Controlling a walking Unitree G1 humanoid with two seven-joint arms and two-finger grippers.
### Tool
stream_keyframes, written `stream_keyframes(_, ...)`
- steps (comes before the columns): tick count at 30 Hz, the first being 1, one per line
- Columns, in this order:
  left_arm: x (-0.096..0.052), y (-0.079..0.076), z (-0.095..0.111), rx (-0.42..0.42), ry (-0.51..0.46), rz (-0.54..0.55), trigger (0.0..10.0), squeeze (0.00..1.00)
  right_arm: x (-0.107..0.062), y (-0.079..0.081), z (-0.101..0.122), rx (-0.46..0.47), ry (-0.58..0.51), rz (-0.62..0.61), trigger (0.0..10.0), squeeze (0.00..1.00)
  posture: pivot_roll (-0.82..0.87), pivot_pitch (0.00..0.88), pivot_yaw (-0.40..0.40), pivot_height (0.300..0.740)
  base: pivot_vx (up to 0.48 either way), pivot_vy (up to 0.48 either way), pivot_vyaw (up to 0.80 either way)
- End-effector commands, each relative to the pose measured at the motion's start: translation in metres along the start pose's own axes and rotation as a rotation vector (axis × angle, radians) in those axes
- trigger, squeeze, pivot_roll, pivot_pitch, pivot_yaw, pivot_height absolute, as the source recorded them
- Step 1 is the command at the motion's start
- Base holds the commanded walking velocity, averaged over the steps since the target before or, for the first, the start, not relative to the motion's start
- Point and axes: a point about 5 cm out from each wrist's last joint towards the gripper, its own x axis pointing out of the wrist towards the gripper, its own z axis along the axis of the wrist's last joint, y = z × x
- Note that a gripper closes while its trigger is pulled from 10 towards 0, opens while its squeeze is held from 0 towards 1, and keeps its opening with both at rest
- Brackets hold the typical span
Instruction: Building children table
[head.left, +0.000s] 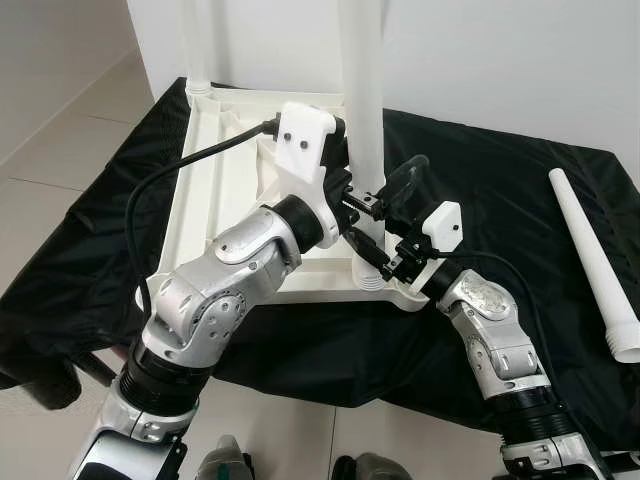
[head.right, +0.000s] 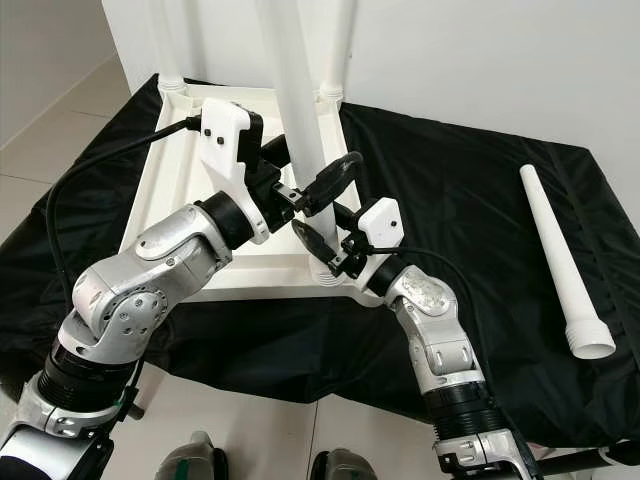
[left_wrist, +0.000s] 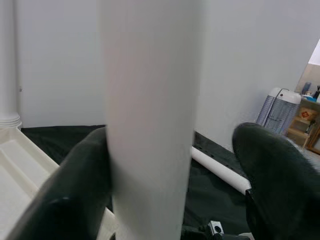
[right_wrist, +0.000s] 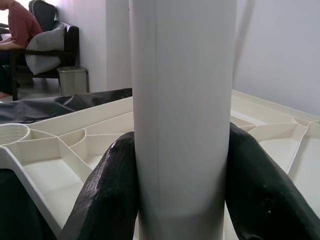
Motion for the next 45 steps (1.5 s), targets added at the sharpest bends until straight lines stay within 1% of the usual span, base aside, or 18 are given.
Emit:
stream_keyframes(1,0.001,-0.019,0.002,-0.004,0.0,-0.322,0.0,0.0,-0.001,0.002,0.0,-0.007,0.008,0.017,10.0,0.0,0.04,0.0,-0.047,0.74,0.0,0.0,0.0)
stream_keyframes(7,0.0,-0.02,0.001,-0.019,-0.002,-0.337,0.0,0.0,-0.001,0.002,0.0,-0.009,0.01,0.022,10.0,0.0,0.04,0.0,-0.049,0.74,0.0,0.0,0.0)
stream_keyframes(12,-0.001,-0.026,-0.004,0.028,0.034,-0.363,0.0,0.0,-0.002,0.003,0.0,-0.012,0.014,0.025,10.0,0.0,0.05,0.0,-0.052,0.74,0.0,0.0,0.0)
stream_keyframes(19,-0.003,-0.03,-0.005,0.029,0.036,-0.375,0.0,0.0,-0.002,0.003,-0.001,-0.009,0.019,0.025,10.0,0.0,0.05,0.0,-0.053,0.74,0.0,0.0,0.0)
stream_keyframes(20,-0.002,-0.029,-0.005,0.047,0.042,-0.365,0.0,0.0,-0.002,0.004,-0.002,0.001,0.022,0.024,10.0,0.0,0.05,0.0,-0.053,0.74,0.0,0.0,0.0)
stream_keyframes(21,-0.001,-0.029,-0.005,0.073,0.051,-0.349,0.0,0.0,-0.003,0.004,-0.002,0.009,0.025,0.023,10.0,0.04,0.05,0.0,-0.053,0.74,0.0,0.0,0.0)
stream_keyframes(22,-0.001,-0.029,-0.005,0.073,0.051,-0.349,0.0,0.0,-0.003,0.004,-0.002,0.009,0.025,0.023,10.0,0.04,0.05,0.0,-0.053,0.74,0.0,0.0,0.0)
stream_keyframes(23,0.0,-0.028,-0.005,0.095,0.059,-0.331,10.0,0.0,-0.003,0.004,-0.003,0.015,0.025,0.023,10.0,1.0,0.05,0.0,-0.053,0.74,0.0,0.0,0.0)
stream_keyframes(25,0.003,-0.028,-0.003,0.135,0.059,-0.31,10.0,0.0,-0.004,0.004,-0.002,0.012,0.023,0.014,10.0,1.0,0.05,0.0,-0.055,0.74,0.0,0.0,0.0)
stream_keyframes(29,0.006,-0.027,-0.001,0.164,0.046,-0.272,10.0,0.0,-0.004,0.001,0.0,-0.007,0.022,-0.021,10.0,1.0,0.05,0.0,-0.056,0.74,0.0,0.0,0.0)
stream_keyframes(30,0.007,-0.025,0.001,0.178,0.039,-0.247,10.0,0.0,-0.004,0.0,0.001,-0.014,0.021,-0.039,10.0,0.0,0.05,0.0,-0.056,0.74,0.0,0.0,0.0)
stream_keyframes(34,0.011,-0.022,0.006,0.193,0.018,-0.191,10.0,0.0,-0.001,0.002,0.003,-0.032,0.012,-0.077,10.0,0.0,0.05,0.0,-0.057,0.74,0.0,0.0,0.0)
stream_keyframes(37,0.014,-0.016,0.011,0.209,-0.002,-0.121,10.0,0.0,0.004,0.001,0.007,-0.054,0.001,-0.155,10.0,0.0,0.05,0.0,-0.058,0.74,0.0,0.0,0.0)
stream_keyframes(40,0.015,-0.013,0.011,0.216,-0.005,-0.095,10.0,0.0,0.005,0.0,0.009,-0.061,0.001,-0.182,10.0,0.0,0.05,0.0,-0.058,0.74,0.0,0.0,0.0)
stream_keyframes(42,0.017,-0.004,0.012,0.25,-0.003,-0.018,10.0,0.0,0.009,-0.002,0.012,-0.081,0.004,-0.256,10.0,0.0,0.05,0.0,-0.061,0.74,0.0,0.0,0.0)
stream_keyframes(43,0.017,-0.004,0.012,0.25,-0.003,-0.018,10.0,0.0,0.009,-0.002,0.012,-0.081,0.004,-0.256,10.0,0.0,0.05,0.0,-0.061,0.74,0.0,0.0,0.0)
stream_keyframes(44,0.018,0.002,0.013,0.269,-0.007,0.04,10.0,0.0,0.011,-0.006,0.013,-0.09,0.012,-0.34,10.0,0.0,0.05,0.0,-0.063,0.74,0.0,0.0,0.0)
stream_keyframes(45,0.018,0.002,0.013,0.269,-0.007,0.04,10.0,0.0,0.011,-0.006,0.013,-0.09,0.012,-0.34,10.0,0.0,0.05,0.0,-0.063,0.74,0.0,0.0,0.0)
